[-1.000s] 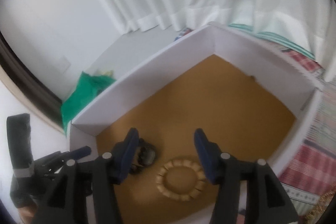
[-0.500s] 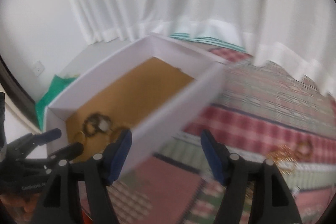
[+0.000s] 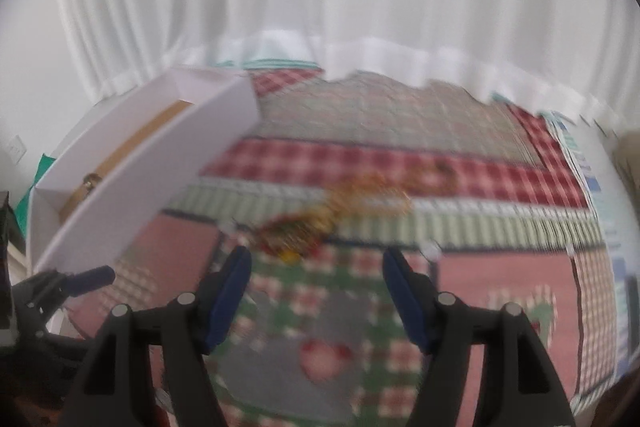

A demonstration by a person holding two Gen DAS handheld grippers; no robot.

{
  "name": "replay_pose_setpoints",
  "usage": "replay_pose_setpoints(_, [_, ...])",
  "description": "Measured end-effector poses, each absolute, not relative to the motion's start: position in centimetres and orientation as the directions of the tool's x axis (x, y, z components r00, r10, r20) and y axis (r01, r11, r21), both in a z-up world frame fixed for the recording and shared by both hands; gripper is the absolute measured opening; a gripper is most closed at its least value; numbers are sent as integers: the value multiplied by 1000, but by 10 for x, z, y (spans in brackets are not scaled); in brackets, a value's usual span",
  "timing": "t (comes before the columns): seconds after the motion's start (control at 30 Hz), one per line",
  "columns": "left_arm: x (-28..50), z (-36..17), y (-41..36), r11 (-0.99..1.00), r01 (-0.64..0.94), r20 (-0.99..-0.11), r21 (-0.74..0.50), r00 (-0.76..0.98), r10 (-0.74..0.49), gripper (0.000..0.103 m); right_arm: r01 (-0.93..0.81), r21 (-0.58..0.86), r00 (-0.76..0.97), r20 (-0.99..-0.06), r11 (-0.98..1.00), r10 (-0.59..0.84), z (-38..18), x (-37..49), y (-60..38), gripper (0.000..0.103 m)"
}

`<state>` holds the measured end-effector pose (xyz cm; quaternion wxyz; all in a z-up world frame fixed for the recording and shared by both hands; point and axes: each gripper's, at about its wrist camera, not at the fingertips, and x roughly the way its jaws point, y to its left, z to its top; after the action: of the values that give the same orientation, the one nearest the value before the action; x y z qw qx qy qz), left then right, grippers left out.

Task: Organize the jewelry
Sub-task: 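Move both open tools back over the remaining jewelry pile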

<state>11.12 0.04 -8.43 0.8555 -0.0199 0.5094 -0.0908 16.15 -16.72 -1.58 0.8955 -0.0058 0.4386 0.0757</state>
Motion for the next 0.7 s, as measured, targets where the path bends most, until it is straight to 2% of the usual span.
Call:
replay_pose_setpoints(0.33, [86, -101, -35, 979, 189, -851, -82, 497, -168, 89, 57, 81, 592, -805, 995, 32, -65, 104, -260, 69])
replay_pose_setpoints(0.7, [97, -128, -19, 986, 130, -876, -103, 458, -152, 89, 77, 124, 556, -829, 989, 61, -89, 98, -269, 69])
